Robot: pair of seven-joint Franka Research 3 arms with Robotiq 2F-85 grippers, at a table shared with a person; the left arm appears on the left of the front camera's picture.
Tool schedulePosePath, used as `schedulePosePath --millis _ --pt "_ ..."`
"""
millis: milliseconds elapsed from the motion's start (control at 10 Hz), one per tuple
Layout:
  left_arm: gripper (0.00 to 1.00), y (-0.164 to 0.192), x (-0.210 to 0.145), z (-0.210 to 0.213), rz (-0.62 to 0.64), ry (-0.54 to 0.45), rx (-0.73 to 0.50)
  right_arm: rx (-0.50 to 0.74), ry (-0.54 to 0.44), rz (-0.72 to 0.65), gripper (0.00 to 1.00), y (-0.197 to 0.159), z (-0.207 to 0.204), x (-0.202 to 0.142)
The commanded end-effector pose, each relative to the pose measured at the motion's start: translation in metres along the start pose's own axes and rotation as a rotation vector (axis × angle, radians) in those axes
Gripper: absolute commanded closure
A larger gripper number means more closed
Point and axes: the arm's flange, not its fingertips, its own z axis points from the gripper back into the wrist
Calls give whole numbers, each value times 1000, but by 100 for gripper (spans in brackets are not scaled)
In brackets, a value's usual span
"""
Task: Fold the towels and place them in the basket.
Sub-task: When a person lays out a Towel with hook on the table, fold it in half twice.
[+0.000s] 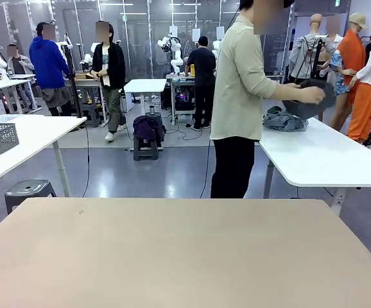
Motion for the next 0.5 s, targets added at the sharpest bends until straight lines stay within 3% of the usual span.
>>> schedulePosePath --millis 0,400 --pt "0 0 0 0 -1 -1 1 2 -4 -2 0 0 0 0" --pt "0 0 0 0 -1 -1 1 2 -4 -2 0 0 0 0"
